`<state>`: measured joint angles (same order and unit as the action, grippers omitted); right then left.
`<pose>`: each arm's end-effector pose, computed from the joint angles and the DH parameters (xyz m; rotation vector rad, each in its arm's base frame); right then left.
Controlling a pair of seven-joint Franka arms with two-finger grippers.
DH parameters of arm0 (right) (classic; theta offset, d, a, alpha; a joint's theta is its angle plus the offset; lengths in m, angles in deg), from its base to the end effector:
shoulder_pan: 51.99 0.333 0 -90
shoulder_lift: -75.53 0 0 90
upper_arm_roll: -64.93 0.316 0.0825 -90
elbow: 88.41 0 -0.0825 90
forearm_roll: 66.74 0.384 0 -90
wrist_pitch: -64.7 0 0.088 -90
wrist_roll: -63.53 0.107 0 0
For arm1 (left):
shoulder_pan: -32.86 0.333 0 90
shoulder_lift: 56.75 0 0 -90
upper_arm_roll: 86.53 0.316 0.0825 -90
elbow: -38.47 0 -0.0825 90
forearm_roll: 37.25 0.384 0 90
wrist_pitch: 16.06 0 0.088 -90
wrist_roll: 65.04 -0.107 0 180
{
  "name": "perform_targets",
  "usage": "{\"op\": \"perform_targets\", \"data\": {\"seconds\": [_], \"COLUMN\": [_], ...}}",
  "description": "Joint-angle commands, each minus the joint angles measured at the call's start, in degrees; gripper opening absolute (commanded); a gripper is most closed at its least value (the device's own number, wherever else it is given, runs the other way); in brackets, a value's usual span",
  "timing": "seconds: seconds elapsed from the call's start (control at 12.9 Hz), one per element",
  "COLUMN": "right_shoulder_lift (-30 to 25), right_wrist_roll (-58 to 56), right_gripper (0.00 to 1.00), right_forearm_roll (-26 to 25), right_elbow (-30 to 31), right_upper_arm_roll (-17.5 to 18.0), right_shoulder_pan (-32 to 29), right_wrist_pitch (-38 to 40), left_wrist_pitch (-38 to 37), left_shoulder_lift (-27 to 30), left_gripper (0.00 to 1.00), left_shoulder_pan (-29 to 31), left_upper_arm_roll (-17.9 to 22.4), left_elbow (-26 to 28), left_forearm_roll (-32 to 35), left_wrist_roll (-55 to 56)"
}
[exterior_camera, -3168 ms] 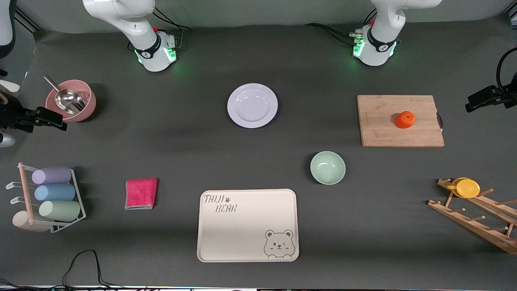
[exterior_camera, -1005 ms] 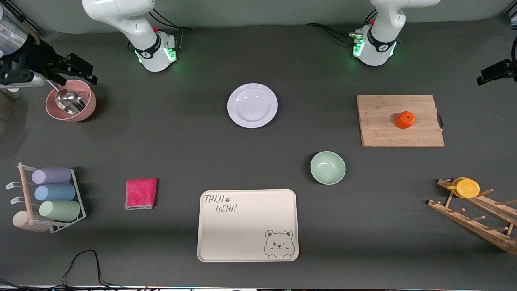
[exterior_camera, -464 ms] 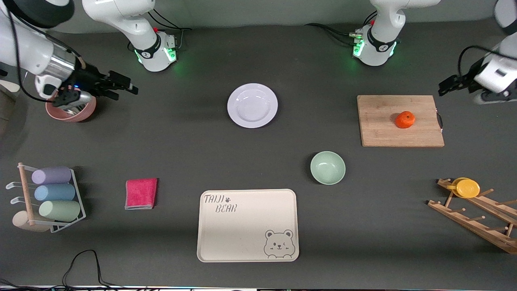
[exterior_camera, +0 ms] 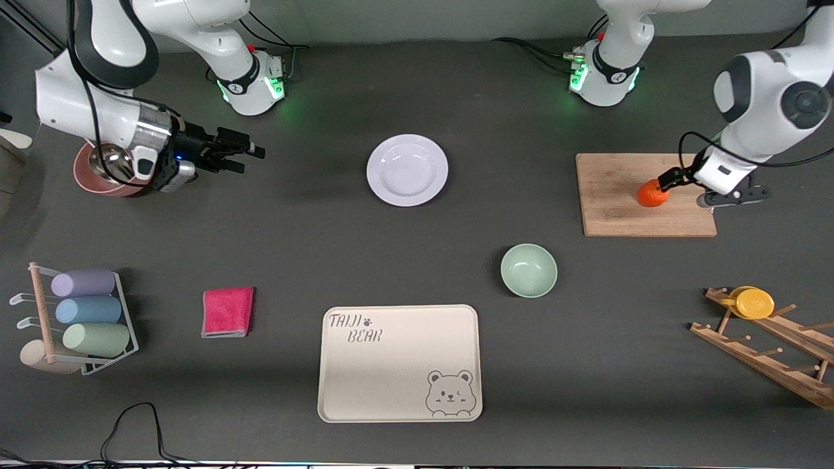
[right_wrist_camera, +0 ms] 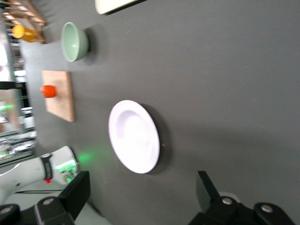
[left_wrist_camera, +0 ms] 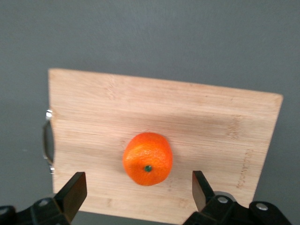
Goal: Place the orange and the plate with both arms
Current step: 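Grasp the orange with the left gripper while the right gripper reaches the plate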
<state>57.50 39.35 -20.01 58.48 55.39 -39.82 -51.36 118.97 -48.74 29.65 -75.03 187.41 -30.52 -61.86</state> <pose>0.4023 0.0616 0.3730 -2.3778 -0.0207 0.1086 0.4159 0.0603 0.2947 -3.0864 -0.1689 0.1647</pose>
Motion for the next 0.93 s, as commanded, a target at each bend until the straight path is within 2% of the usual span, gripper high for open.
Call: {"op": "perform_targets", "data": {"seconds": [0.0, 0.31, 0.46, 0.62, 0.7, 0.77, 0.85], "right_shoulder_lift": [5.6, 14.6, 19.8, 25.6, 27.7, 29.6, 30.9], "right_wrist_roll": [-10.8, -27.5, -37.6, -45.9, -48.9, -50.8, -51.4], "right_gripper": [1.0, 1.0, 1.0, 1.0, 1.0, 1.0, 1.0], "right_forearm_roll": [8.3, 20.5, 28.5, 33.9, 35.9, 38.0, 39.0], "right_elbow": [1.1, 3.4, 4.9, 5.0, 5.0, 5.0, 5.1], "right_upper_arm_roll": [-0.1, -0.1, -0.1, -0.1, -0.1, -0.1, -0.1], "right_shoulder_pan": [0.3, 0.3, 0.4, 0.4, 0.4, 0.4, 0.4], "right_wrist_pitch": [-1.0, -0.6, 0.4, 3.5, 4.8, 6.1, 7.2], "left_wrist_pitch": [5.7, 16.2, 18.0, 18.2, 18.2, 18.2, 18.1], "left_shoulder_lift": [-1.5, -7.0, -9.1, -9.3, -9.4, -9.6, -9.6], "left_gripper": [1.0, 0.98, 0.95, 0.89, 0.81, 0.69, 0.47], "left_shoulder_pan": [-0.9, -0.7, -0.5, -0.5, -0.5, -0.5, -0.5], "left_upper_arm_roll": [-0.6, -0.5, -0.5, -0.5, -0.5, -0.5, -0.5], "left_elbow": [4.0, 7.4, 7.4, 7.4, 7.4, 7.3, 7.3], "left_forearm_roll": [1.2, 1.2, 1.2, 1.2, 1.3, 1.4, 1.6], "left_wrist_roll": [2.4, 2.3, 1.6, 1.4, 1.2, 1.2, 1.2]}}
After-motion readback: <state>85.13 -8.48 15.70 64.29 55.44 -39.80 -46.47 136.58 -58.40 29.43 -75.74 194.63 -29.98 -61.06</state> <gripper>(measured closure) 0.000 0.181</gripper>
